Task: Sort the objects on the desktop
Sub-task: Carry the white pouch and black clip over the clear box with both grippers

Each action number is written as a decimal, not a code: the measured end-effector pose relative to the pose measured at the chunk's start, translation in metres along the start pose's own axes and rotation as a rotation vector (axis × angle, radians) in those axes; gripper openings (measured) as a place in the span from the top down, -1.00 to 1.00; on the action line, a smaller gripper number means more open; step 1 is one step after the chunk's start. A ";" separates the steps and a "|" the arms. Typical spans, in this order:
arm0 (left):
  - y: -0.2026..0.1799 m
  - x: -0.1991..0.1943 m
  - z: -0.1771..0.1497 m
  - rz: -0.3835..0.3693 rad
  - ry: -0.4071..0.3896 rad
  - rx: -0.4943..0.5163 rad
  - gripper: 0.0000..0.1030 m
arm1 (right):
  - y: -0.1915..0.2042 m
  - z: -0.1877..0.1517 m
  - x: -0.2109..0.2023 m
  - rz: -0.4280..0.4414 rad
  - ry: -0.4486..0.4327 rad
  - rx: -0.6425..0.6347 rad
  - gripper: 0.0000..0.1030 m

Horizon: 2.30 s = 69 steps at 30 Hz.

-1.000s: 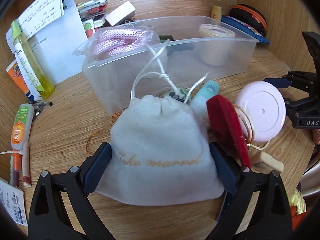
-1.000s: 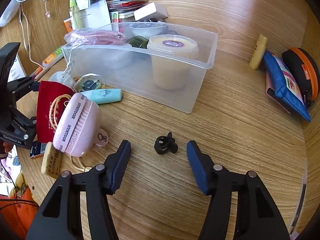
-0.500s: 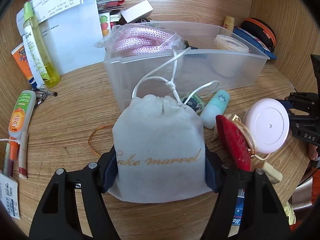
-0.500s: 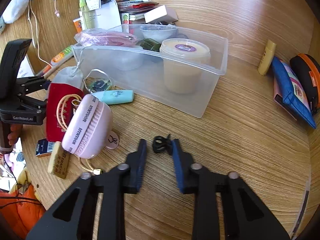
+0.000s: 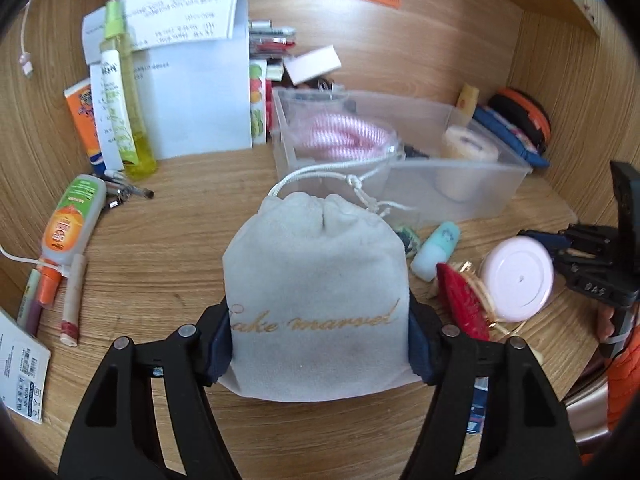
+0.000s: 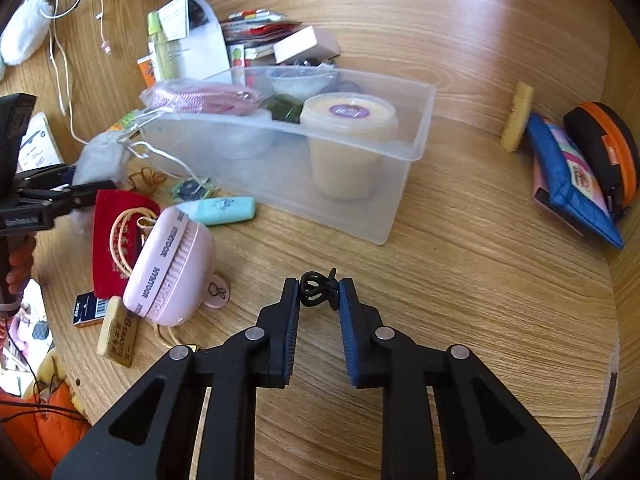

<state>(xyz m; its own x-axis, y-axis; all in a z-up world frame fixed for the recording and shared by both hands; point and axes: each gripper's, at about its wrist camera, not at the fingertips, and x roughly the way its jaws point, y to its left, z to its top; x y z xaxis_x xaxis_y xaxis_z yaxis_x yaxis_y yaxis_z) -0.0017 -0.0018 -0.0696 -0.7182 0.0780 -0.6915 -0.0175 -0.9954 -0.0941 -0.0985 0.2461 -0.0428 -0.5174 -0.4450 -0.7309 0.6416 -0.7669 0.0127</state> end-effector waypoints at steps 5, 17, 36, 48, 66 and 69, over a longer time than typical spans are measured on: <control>-0.003 -0.013 0.008 -0.025 -0.036 0.000 -0.34 | -0.002 0.010 -0.022 -0.009 -0.069 0.000 0.66; -0.039 -0.025 0.033 -0.155 -0.098 0.040 -0.33 | -0.009 0.030 -0.043 0.019 -0.155 0.041 0.66; -0.051 -0.012 0.114 -0.189 -0.201 0.054 -0.33 | -0.006 0.085 -0.033 0.056 -0.196 0.069 0.66; -0.022 0.043 0.137 -0.127 -0.157 -0.024 -0.34 | 0.018 0.134 0.006 0.083 -0.138 0.011 0.66; -0.013 0.076 0.119 -0.105 -0.058 -0.001 -0.34 | 0.030 0.116 0.061 0.069 -0.076 0.003 0.66; -0.013 0.077 0.119 -0.128 -0.047 0.006 -0.34 | 0.033 0.115 0.061 0.057 -0.075 -0.014 0.66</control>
<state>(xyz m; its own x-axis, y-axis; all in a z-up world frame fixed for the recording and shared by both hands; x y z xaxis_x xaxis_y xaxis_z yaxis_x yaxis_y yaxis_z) -0.1398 0.0103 -0.0366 -0.7417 0.2014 -0.6397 -0.1148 -0.9779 -0.1748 -0.1740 0.1409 -0.0088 -0.5207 -0.5217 -0.6758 0.6786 -0.7332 0.0432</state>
